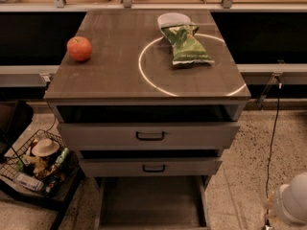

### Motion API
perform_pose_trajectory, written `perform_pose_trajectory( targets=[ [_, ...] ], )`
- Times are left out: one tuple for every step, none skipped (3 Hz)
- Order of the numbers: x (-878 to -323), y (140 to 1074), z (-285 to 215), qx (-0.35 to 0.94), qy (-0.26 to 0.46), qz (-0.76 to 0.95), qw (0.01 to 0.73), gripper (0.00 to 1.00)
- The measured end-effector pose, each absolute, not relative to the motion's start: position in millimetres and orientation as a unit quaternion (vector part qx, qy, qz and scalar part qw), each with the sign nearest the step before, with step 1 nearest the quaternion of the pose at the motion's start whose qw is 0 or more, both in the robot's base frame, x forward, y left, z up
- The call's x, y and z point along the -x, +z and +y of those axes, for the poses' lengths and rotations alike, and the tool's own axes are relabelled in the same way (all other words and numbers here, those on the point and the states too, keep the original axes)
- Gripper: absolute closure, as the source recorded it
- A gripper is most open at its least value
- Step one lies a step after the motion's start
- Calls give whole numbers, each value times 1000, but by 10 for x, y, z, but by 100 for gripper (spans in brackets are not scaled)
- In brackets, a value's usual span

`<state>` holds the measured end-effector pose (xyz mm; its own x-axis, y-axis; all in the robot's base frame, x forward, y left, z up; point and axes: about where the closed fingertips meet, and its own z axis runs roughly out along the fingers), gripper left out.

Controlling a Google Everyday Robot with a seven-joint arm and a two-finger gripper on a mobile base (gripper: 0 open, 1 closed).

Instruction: Close bottom drawer

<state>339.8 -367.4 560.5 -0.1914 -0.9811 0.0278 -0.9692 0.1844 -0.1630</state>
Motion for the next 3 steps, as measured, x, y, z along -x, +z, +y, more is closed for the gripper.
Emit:
perform_pose_trajectory(
  targets=[
    [-3200, 4962, -3590, 674, -33, 737, 36, 95],
    [-3027, 4617, -3429, 707, -6, 707, 17, 100],
    [-3016, 4736, -3369, 719, -11, 695, -23, 82]
  ],
)
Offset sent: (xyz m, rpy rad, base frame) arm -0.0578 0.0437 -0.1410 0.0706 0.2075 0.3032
